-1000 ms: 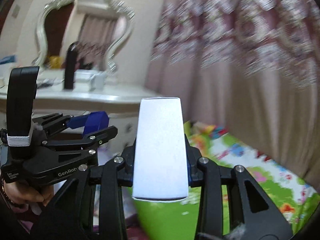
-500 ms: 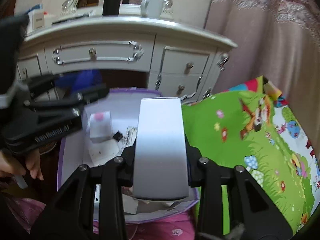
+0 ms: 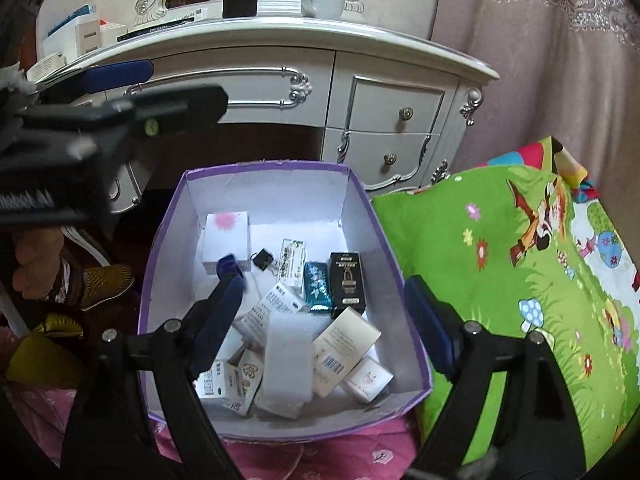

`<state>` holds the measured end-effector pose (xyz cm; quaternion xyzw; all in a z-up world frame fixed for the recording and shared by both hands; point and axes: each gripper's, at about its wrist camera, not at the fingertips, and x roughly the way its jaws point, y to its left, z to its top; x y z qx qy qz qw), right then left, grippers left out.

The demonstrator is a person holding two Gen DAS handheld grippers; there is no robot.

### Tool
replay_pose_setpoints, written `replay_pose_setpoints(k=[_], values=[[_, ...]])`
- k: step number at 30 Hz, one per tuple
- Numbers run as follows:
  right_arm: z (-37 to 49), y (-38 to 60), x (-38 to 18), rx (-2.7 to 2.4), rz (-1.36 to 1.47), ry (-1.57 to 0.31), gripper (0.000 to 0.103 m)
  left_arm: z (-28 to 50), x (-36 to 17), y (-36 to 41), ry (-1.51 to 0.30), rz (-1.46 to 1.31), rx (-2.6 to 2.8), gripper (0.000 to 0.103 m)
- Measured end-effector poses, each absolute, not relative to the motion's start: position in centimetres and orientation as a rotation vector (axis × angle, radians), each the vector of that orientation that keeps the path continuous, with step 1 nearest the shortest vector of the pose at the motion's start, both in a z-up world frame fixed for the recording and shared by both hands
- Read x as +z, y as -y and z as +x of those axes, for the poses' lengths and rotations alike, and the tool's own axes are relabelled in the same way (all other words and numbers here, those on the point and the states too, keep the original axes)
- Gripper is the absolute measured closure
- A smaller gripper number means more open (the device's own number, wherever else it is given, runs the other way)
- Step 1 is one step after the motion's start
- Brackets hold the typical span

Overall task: Organize rigid objects
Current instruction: 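Open the right tool and the left tool to drop both items inside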

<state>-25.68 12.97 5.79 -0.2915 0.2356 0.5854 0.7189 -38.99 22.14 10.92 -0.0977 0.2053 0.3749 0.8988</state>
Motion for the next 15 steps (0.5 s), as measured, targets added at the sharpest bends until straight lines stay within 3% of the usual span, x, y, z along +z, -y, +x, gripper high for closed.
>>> replay_pose_setpoints(k=[7,15], values=[[-25.9,-12.8,5.0,1.281,-0.664,-0.562,0.018,-37.4,7.0,-25.2,-0.635,-0.334,0.779,0.000],[-26.3,-13.0,3.6,1.268,-0.704,-0.594,0.018,-36.8,2.4,-26.0,-0.730,-0.407,0.788,0.000]])
